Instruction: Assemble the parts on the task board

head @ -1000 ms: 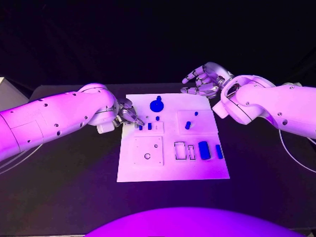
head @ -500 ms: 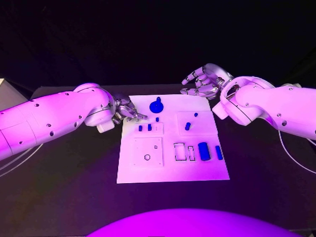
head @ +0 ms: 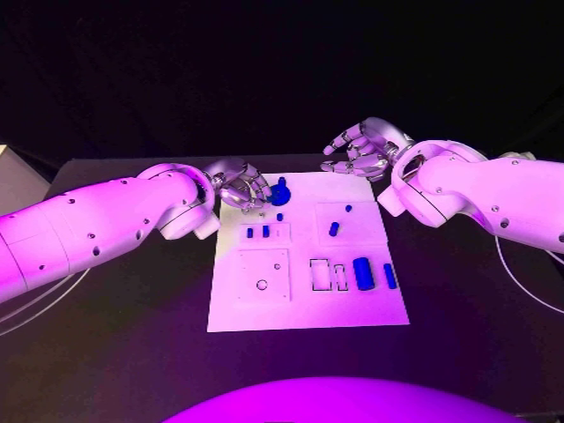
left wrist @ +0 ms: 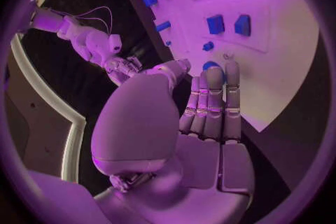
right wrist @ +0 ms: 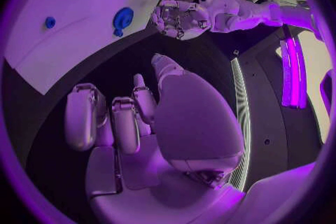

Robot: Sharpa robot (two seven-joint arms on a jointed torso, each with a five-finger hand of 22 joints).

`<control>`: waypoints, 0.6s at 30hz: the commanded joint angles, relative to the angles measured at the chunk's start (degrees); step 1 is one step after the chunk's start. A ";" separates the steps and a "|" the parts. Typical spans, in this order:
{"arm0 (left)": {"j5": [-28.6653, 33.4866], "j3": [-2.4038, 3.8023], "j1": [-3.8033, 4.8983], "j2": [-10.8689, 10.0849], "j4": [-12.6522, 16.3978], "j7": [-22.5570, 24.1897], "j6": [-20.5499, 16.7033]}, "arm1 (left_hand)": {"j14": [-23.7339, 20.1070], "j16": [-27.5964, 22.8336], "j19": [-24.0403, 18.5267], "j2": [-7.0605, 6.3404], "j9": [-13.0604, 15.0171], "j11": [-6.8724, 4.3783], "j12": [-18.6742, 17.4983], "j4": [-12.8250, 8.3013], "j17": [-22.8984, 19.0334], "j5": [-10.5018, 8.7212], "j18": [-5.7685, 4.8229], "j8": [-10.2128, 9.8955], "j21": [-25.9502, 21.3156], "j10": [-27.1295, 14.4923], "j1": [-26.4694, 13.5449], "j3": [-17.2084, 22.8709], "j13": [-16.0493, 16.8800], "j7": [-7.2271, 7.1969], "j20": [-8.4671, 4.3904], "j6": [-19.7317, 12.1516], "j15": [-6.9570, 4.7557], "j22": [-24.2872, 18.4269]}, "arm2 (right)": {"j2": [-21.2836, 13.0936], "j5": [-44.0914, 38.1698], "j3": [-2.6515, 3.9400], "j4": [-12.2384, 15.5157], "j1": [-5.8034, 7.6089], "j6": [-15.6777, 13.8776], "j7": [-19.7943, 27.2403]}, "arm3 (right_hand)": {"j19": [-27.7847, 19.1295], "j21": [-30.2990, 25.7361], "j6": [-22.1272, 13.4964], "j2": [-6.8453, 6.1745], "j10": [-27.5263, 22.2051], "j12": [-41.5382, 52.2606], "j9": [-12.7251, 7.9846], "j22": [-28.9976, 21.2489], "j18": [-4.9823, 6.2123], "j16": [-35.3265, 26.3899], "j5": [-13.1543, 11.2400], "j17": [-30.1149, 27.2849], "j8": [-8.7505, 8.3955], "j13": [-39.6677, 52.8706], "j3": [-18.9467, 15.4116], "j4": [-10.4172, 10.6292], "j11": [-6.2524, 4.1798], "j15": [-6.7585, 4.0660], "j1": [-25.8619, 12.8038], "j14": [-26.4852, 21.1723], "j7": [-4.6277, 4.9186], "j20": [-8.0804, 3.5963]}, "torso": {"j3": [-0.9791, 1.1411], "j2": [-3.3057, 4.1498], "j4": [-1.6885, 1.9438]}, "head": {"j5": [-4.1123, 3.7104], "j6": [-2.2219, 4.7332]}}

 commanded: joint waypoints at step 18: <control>-28.44 -1.33 -1.28 5.70 -4.67 6.14 -4.57 | 9.93 13.54 4.67 -2.50 -10.59 -0.40 -4.23 -3.80 5.29 -0.38 0.47 -3.34 6.48 1.56 -2.89 2.08 -8.49 -1.63 0.09 6.42 -0.41 5.29 | 0.26 -0.11 -0.02 -0.14 -0.06 0.17 0.74 | -0.28 -0.20 -0.50 -0.19 -0.33 -0.28 -0.06 4.35 1.13 -0.25 0.40 9.41 0.26 -0.03 0.33 0.08 0.11 -0.51 -0.44 4.42 -0.02 0.07 | 0.05 0.12 -0.13 | -0.11 0.88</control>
